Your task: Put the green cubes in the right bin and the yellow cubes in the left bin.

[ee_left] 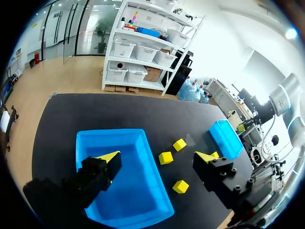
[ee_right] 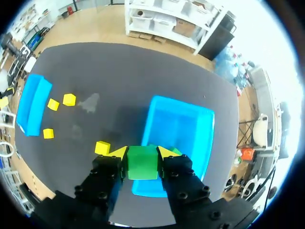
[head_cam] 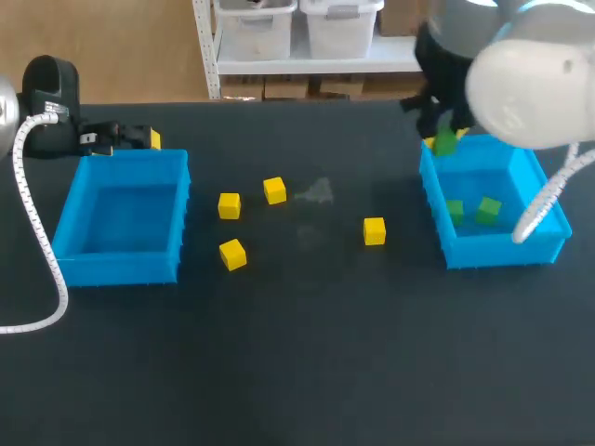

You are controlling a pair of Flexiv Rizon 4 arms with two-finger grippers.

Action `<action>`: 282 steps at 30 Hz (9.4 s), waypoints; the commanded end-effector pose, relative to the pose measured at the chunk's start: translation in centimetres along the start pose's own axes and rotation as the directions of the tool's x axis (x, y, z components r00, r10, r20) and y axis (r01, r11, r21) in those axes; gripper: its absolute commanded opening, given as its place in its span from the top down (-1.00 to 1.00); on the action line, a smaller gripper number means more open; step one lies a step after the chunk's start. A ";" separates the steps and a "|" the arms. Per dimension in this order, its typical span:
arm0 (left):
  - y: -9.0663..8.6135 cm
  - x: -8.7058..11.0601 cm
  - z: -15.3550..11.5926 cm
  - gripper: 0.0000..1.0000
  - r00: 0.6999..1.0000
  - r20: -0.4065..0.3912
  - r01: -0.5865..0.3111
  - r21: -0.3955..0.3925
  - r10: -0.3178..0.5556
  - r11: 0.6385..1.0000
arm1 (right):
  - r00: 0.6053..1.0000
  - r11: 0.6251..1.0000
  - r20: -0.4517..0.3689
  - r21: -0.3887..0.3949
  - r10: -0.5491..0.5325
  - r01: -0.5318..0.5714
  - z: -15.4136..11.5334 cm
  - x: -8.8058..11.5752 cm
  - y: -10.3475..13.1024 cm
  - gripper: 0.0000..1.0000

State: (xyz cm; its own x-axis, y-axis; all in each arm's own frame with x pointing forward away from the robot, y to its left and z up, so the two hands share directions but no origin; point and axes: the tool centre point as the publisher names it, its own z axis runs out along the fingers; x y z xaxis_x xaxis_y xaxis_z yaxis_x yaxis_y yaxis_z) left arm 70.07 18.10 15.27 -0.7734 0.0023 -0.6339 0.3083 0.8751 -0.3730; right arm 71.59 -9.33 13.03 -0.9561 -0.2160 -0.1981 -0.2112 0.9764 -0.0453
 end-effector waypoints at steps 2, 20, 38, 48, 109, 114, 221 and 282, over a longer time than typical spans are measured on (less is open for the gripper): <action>0.2 0.1 0.0 -1.00 1.000 0.006 -0.002 0.010 0.002 1.000 | 0.980 0.997 0.184 -0.039 0.077 -0.070 1.1 1.7 -2.3 1.00; 0.2 0.1 0.0 -1.00 1.000 0.006 -0.002 0.010 0.002 1.000 | 0.942 0.965 0.207 -0.075 0.263 -0.253 4.2 2.8 -5.9 1.00; 0.2 0.1 0.0 -1.00 1.000 0.006 -0.002 0.010 0.002 1.000 | 0.933 0.964 0.242 -0.053 0.266 -0.261 3.5 1.8 -5.7 -1.00; 0.2 0.1 0.0 -1.00 1.000 0.006 -0.002 0.010 0.002 1.000 | 0.933 0.964 0.242 -0.053 0.266 -0.261 3.5 1.8 -5.7 -1.00; -6.0 -7.7 5.9 -1.00 0.673 -0.356 -0.618 0.213 0.649 0.757 | 0.933 0.964 0.242 -0.053 0.266 -0.261 3.5 1.8 -5.7 -1.00; -7.0 -7.4 7.7 -1.00 0.601 -0.392 -0.663 0.242 0.696 0.708 | 0.933 0.964 0.242 -0.053 0.266 -0.261 3.5 1.8 -5.7 -1.00; -6.8 5.0 22.9 1.00 0.368 -0.638 -0.717 0.269 0.677 0.643 | 0.933 0.964 0.242 -0.053 0.266 -0.261 3.5 1.8 -5.7 -1.00; 3.6 -1.3 4.0 1.00 0.817 -0.486 -0.437 -0.172 0.310 0.883 | 0.933 0.964 0.242 -0.053 0.266 -0.261 3.5 1.8 -5.7 -1.00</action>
State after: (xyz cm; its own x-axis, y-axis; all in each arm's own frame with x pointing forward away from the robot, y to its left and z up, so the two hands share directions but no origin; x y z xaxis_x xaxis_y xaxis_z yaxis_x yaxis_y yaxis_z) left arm 76.11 17.80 12.26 -0.8277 0.5239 -0.2011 0.5213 0.8505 0.0702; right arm 71.90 -15.22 9.57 -0.9008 0.0569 -0.4304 0.0344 0.9976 0.0599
